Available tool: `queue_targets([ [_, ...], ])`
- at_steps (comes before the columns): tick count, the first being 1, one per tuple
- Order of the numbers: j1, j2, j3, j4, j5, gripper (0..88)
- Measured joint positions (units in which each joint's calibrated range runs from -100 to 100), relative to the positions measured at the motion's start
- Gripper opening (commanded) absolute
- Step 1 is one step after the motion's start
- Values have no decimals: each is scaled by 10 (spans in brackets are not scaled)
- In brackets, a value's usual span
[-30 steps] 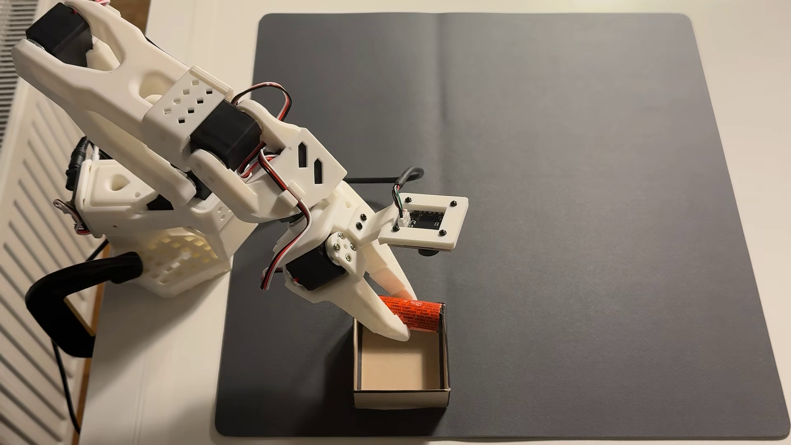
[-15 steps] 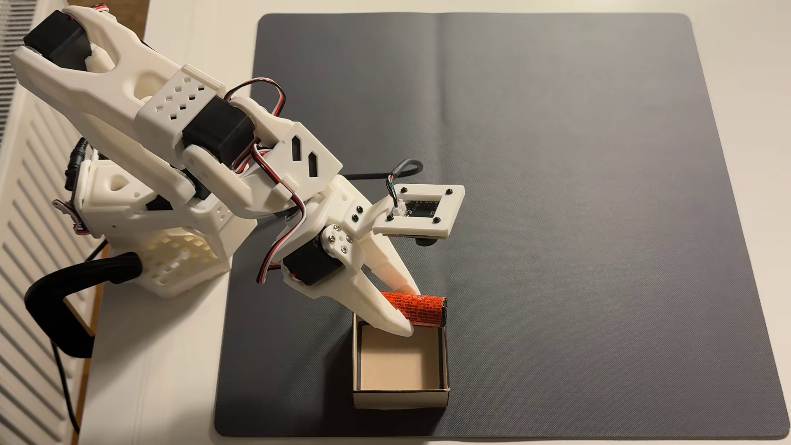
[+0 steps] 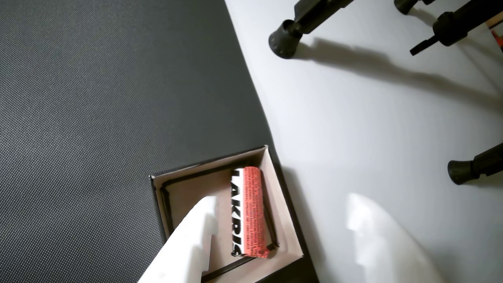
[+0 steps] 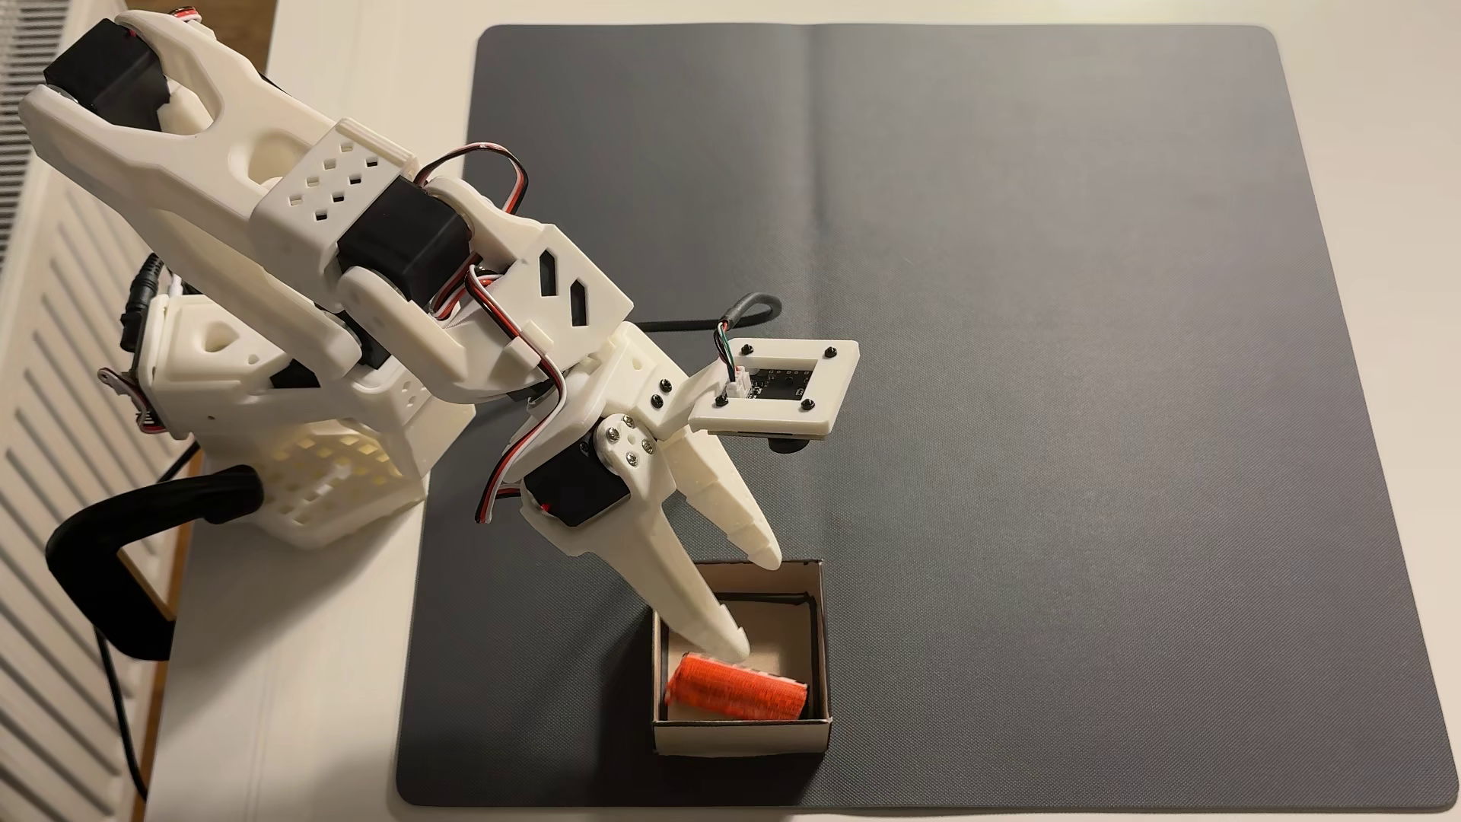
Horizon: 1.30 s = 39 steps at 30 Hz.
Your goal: Pick the red object and place it in the box
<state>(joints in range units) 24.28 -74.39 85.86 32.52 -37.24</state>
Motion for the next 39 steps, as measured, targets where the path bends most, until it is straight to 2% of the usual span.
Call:
queue_targets([
  [5,-22,0,0,0,-18,257],
  [7,-42,0,0,0,-35,196],
  [11,-78,-3,-9,13,-67,6],
  [18,-127,-12,-58,79,-104,7],
  [23,-177,-90,-63,113,-107,7],
  [29,-225,-233,-4,170,-109,7],
  [39,-245,-246,76,237,-121,7],
])
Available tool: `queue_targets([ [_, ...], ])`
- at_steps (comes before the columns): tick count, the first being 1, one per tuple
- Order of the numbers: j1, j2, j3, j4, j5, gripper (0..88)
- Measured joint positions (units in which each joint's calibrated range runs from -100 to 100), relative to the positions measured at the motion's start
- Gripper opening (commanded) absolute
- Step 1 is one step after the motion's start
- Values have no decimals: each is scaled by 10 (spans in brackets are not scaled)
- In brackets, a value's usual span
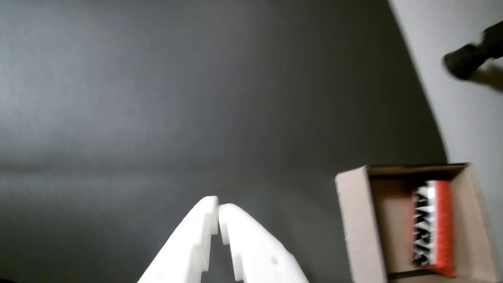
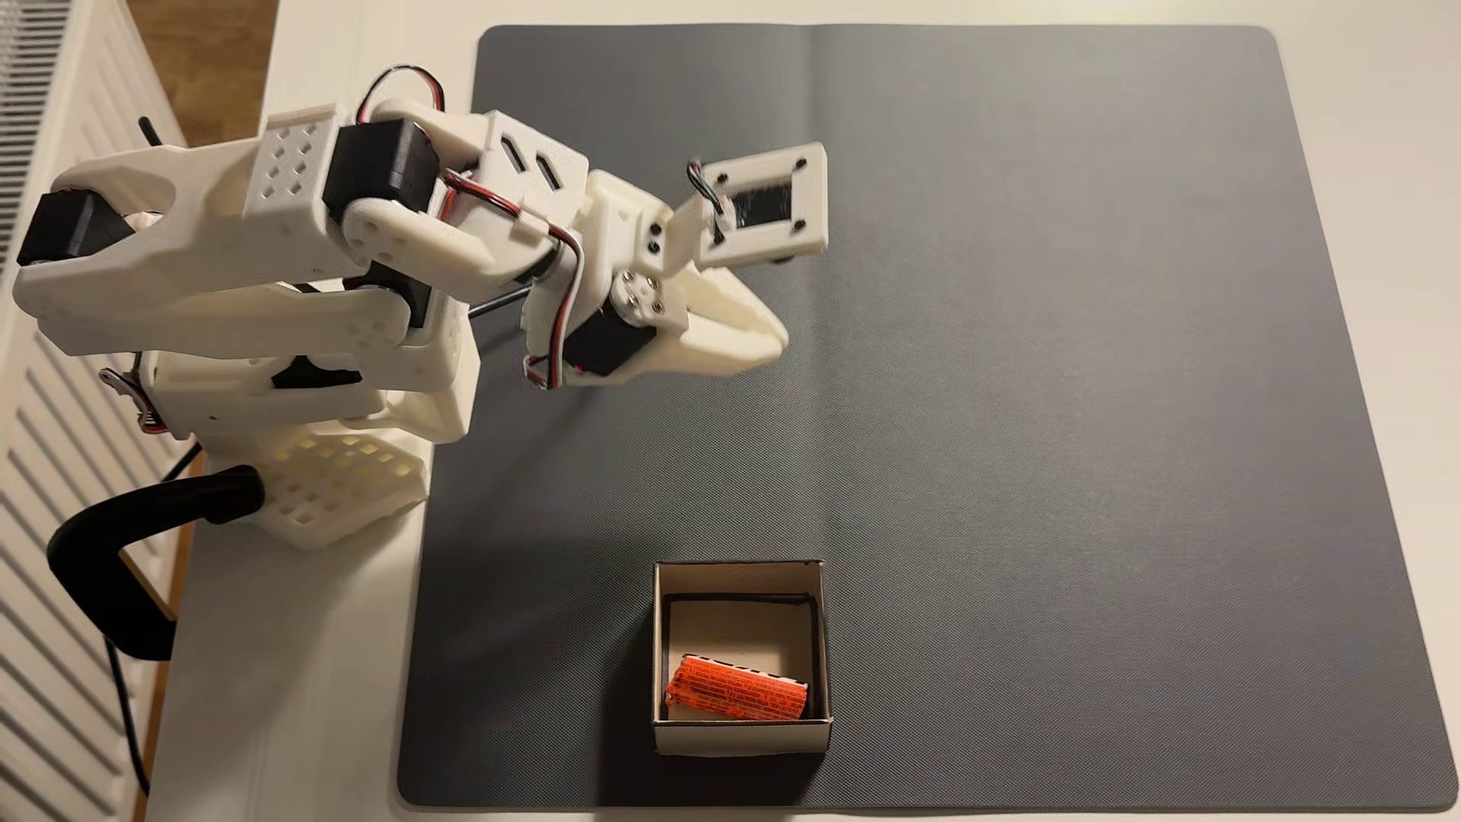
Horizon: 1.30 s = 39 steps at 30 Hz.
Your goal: Pick the red object and place it in the box
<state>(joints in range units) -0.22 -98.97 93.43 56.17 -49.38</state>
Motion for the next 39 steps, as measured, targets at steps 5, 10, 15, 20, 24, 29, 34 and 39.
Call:
queue_targets([
  [5,6,0,42,19,-4,7],
  [10,6,1,57,58,-5,7],
  [15,6,1,57,121,-5,7],
  [20,4,-3,57,182,-1,6],
  [24,1,-7,57,189,-1,7],
  [29,3,-6,57,189,-1,7],
  [34,3,-6,57,190,-1,7],
  [39,3,-6,57,190,-1,7],
])
